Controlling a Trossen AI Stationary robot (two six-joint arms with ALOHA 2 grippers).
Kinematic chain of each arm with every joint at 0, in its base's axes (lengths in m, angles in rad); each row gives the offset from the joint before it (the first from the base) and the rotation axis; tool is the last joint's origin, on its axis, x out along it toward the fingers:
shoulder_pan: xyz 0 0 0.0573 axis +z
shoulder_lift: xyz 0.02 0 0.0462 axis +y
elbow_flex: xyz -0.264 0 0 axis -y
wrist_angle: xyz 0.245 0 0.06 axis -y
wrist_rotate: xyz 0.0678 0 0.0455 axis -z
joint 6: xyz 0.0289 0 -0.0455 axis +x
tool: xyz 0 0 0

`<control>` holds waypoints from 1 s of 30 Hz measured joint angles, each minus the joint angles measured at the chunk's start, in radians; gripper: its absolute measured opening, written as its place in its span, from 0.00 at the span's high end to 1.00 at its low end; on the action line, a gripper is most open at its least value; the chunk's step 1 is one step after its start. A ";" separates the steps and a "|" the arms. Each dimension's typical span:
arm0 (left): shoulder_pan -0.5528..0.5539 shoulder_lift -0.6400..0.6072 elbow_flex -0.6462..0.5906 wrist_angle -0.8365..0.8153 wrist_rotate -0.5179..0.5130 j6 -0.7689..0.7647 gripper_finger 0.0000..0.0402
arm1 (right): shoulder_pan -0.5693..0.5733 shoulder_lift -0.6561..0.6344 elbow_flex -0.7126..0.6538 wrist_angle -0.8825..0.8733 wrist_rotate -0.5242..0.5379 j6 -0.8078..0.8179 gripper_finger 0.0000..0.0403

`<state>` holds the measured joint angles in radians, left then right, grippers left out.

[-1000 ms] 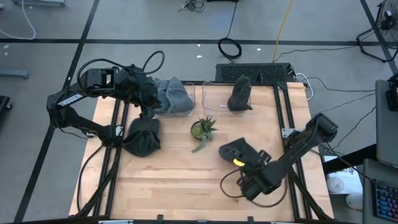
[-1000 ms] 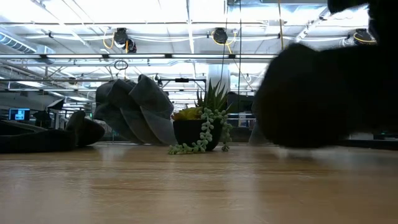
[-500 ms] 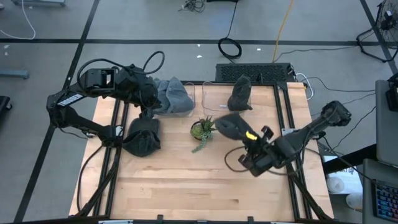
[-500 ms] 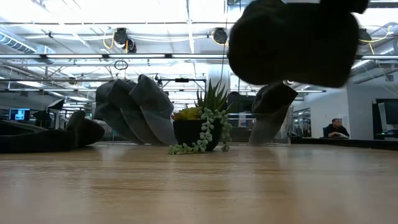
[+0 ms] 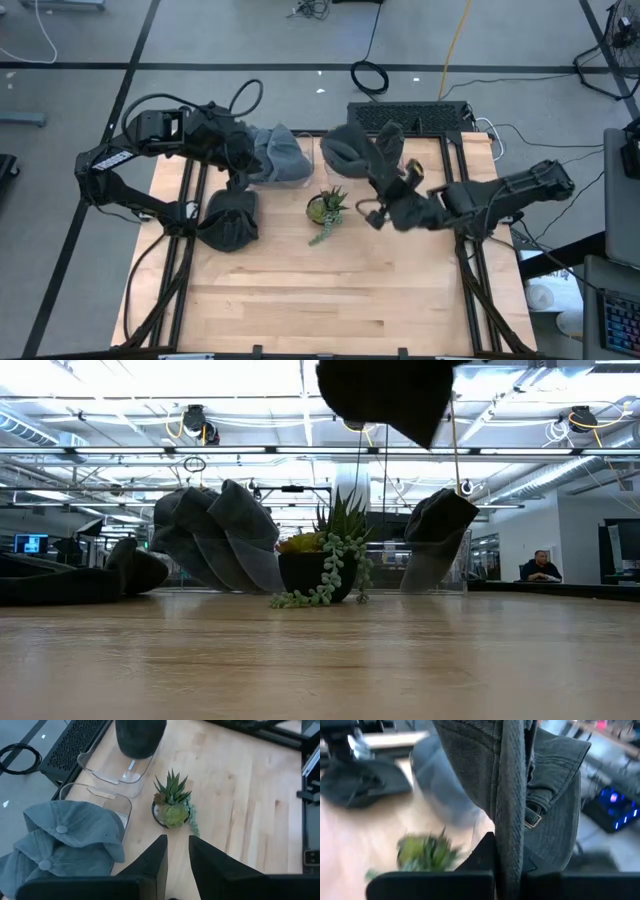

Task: Pick & Place hat
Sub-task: Put the right black cap into the right transparent bin

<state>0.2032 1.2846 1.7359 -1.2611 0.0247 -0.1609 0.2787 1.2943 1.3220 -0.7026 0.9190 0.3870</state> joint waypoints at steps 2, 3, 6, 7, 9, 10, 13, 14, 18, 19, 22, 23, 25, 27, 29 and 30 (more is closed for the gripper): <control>0.000 0.000 0.000 0.023 0.000 -0.020 0.79 | -0.029 -0.011 0.000 0.101 -0.004 -0.116 1.00; 0.000 0.000 0.000 0.039 0.000 -0.033 0.79 | -0.041 -0.014 0.000 0.156 -0.003 -0.174 1.00; 0.000 -0.004 0.000 0.097 0.000 -0.061 0.79 | -0.068 -0.027 0.000 0.307 -0.005 -0.333 1.00; 0.000 -0.005 0.000 0.118 0.000 -0.065 0.79 | -0.076 -0.028 0.000 0.356 -0.005 -0.383 1.00; 0.000 -0.005 0.000 0.161 0.000 -0.074 0.79 | -0.089 -0.032 0.000 0.445 -0.006 -0.475 1.00; 0.000 -0.005 0.000 0.182 0.000 -0.075 0.79 | -0.092 -0.035 0.000 0.476 -0.007 -0.516 1.00; 0.000 -0.005 0.000 0.263 -0.003 -0.044 0.79 | -0.123 -0.039 0.001 0.565 -0.054 -0.597 1.00; 0.000 -0.005 0.000 0.293 -0.009 -0.016 0.79 | -0.133 -0.039 0.001 0.581 -0.079 -0.610 1.00; -0.001 -0.005 0.000 0.411 -0.061 0.184 0.79 | -0.190 -0.047 0.001 0.601 -0.203 -0.609 1.00; -0.002 -0.005 0.000 0.437 -0.078 0.240 0.79 | -0.204 -0.050 0.001 0.603 -0.232 -0.599 1.00; -0.002 -0.005 0.000 0.507 -0.135 0.395 0.79 | -0.240 -0.061 0.001 0.599 -0.299 -0.571 1.00; -0.002 -0.005 0.000 0.526 -0.154 0.442 0.79 | -0.252 -0.061 0.001 0.604 -0.318 -0.562 1.00; -0.002 -0.005 0.000 0.558 -0.186 0.545 0.79 | -0.273 -0.061 0.001 0.600 -0.351 -0.542 1.00; -0.002 -0.005 0.001 0.581 -0.210 0.650 0.79 | -0.293 -0.061 0.001 0.599 -0.386 -0.525 1.00; -0.002 -0.005 0.001 0.597 -0.227 0.748 0.79 | -0.307 -0.062 0.001 0.601 -0.419 -0.503 1.00; -0.002 -0.005 0.001 0.605 -0.233 0.788 0.79 | -0.313 -0.063 0.001 0.601 -0.428 -0.488 1.00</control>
<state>0.2016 1.2797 1.7367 -0.6562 -0.2080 0.6273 -0.0344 1.2317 1.3228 -0.1013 0.4905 -0.1014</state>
